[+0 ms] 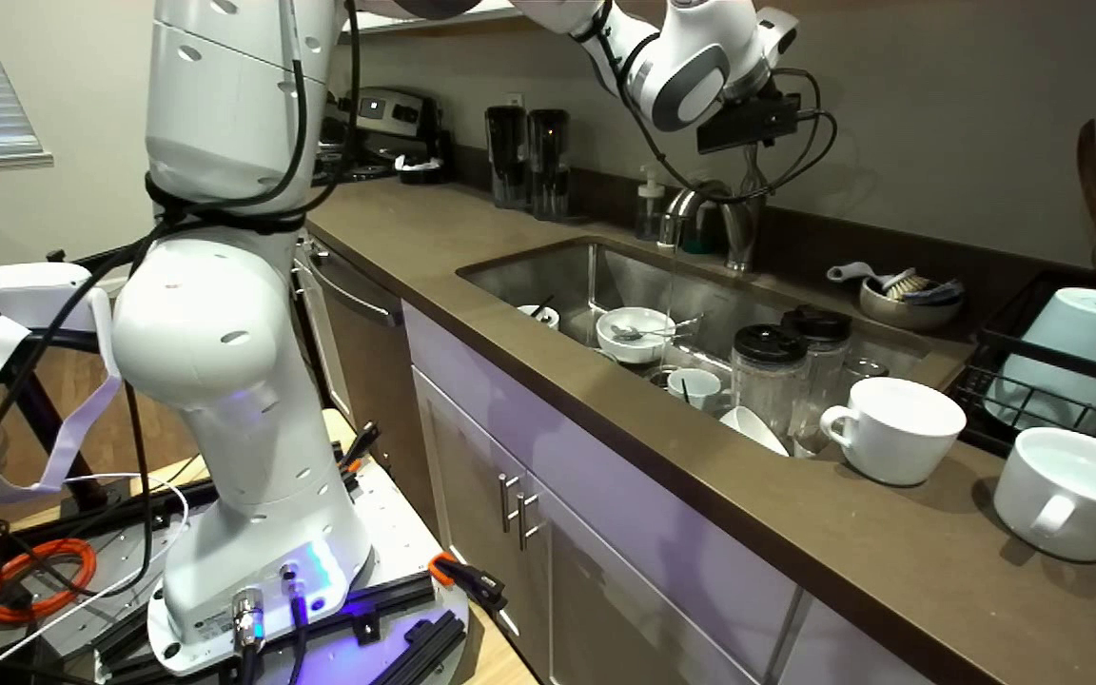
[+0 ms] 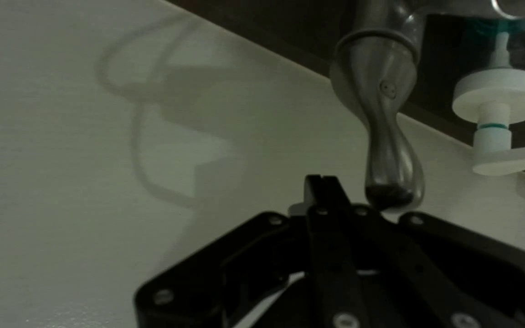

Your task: Push the faucet handle downwards

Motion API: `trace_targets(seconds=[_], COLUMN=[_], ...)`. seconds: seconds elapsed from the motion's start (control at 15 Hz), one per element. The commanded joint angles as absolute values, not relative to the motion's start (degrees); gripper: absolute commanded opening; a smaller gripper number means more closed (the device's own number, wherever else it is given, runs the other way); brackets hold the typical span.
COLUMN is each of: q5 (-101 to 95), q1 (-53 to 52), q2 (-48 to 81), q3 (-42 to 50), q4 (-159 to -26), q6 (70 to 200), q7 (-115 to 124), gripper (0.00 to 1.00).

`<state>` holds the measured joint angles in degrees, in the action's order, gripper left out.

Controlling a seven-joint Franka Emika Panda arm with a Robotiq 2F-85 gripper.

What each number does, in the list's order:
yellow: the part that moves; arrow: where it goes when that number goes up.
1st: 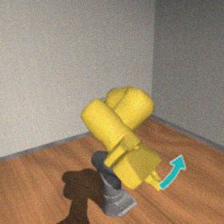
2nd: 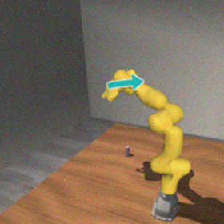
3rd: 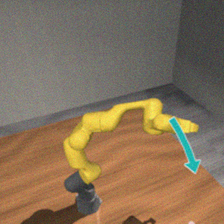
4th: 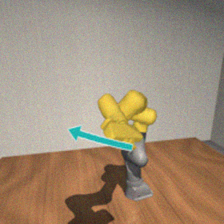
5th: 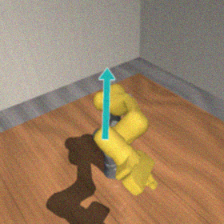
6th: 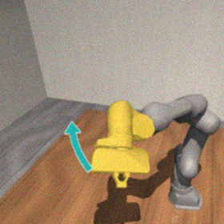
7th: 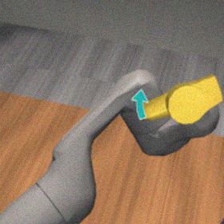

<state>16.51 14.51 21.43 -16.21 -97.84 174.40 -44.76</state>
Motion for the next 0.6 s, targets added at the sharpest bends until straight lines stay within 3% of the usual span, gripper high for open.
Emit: trace_targets(seconds=[0.0,0.53], q5=[17.6,17.0], q1=[14.0,11.0], q2=[18.8,14.9], q3=[-16.2,-14.2], q4=[-101.8,-111.3], q6=[174.8,181.8], q7=[-42.6,-38.3], gripper=[0.04,0.04])
